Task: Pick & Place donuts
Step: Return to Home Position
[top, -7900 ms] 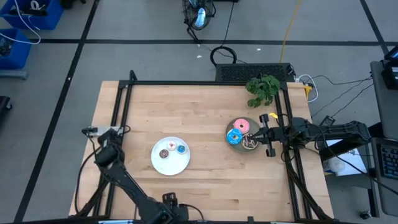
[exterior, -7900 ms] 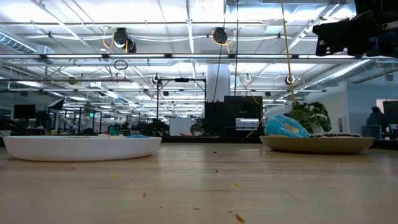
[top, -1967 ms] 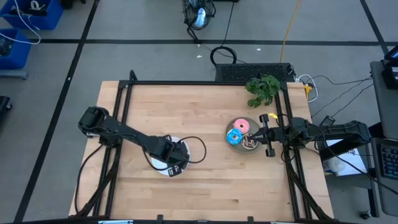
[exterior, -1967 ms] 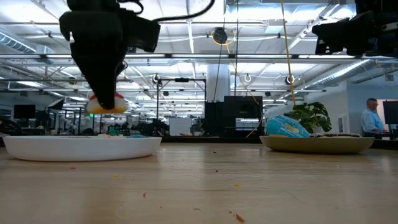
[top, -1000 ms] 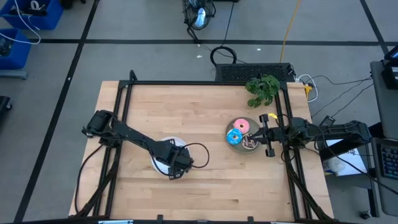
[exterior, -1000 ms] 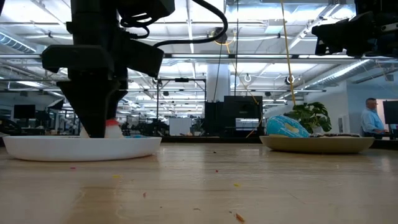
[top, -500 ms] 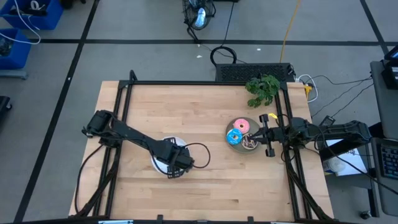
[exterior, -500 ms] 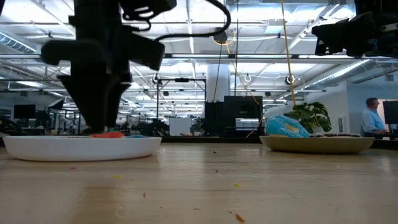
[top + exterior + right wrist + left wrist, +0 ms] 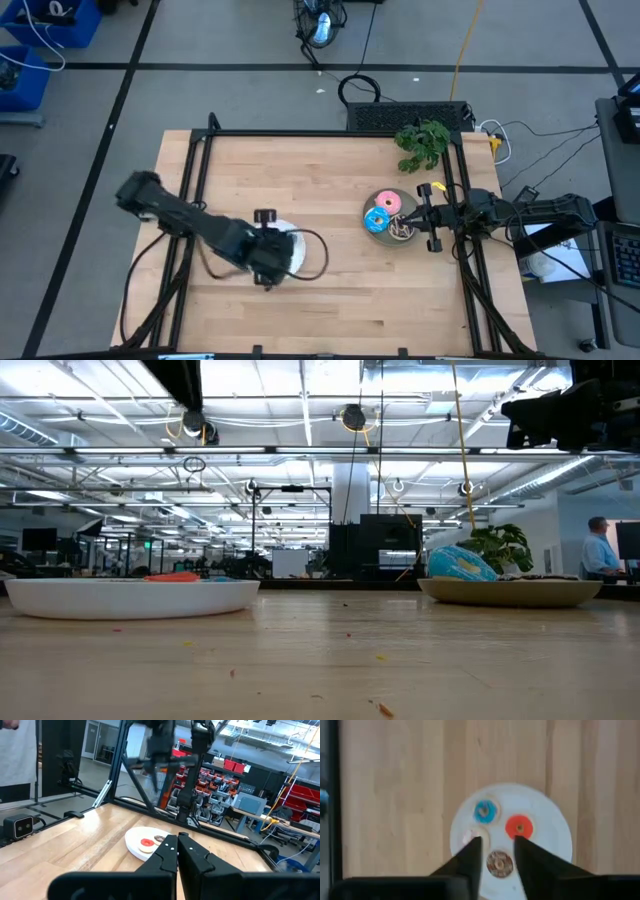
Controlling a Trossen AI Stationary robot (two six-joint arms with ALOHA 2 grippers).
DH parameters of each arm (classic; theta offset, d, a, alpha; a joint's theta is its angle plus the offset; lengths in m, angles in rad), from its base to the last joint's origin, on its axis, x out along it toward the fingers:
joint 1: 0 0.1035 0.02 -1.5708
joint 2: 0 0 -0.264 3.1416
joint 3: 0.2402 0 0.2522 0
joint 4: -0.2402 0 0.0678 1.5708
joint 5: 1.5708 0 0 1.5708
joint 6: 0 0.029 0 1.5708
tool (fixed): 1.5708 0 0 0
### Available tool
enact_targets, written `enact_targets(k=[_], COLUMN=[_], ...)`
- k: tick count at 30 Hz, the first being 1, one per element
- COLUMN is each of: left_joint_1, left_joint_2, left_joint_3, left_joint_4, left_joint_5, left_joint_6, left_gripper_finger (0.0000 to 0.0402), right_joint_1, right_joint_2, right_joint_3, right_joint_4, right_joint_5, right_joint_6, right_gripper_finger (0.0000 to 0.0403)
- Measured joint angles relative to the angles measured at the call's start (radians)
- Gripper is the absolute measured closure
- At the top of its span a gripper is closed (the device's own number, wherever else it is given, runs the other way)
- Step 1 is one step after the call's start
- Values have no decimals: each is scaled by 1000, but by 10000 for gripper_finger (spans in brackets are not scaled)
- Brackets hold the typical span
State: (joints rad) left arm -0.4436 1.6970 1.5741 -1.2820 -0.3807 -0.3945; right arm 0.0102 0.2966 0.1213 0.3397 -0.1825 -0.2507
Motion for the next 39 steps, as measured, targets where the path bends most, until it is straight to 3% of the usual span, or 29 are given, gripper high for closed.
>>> enact_targets(k=[3, 6, 10, 13, 20, 24, 29, 34, 39], left_joint_1=[-6, 2, 65, 140, 215, 243, 290, 284, 246], left_joint_2=[-127, -309, -548, -665, -893, -1044, -1141, -1223, -1303], left_joint_3=[-72, -242, -594, -847, -1203, -1329, -1464, -1515, -1527], left_joint_4=[102, 362, 873, 1188, 1590, 1654, 1727, 1725, 1593], left_joint_5=[-45, -80, -53, -26, 102, 121, 120, 121, 117], left_joint_6=[43, 131, 290, 317, 471, 506, 506, 520, 572], left_gripper_finger=[338, 388, 389, 394, 398, 397, 398, 399, 399], right_joint_1=[0, 0, 0, 0, 0, 0, 0, 0, -3], right_joint_2=[0, 1, 6, 13, 19, 20, 19, 18, 14], right_joint_3=[0, 0, 0, 0, 0, 0, 0, 0, 0], right_joint_4=[7, 39, 37, 37, 93, 104, 122, 123, 128], right_joint_5=[-3, -4, -5, -5, -6, -6, -5, -5, 8], right_joint_6=[1, 2, 21, 29, 64, 89, 86, 104, 111], right_gripper_finger=[403, 403, 403, 403, 403, 403, 403, 403, 403])
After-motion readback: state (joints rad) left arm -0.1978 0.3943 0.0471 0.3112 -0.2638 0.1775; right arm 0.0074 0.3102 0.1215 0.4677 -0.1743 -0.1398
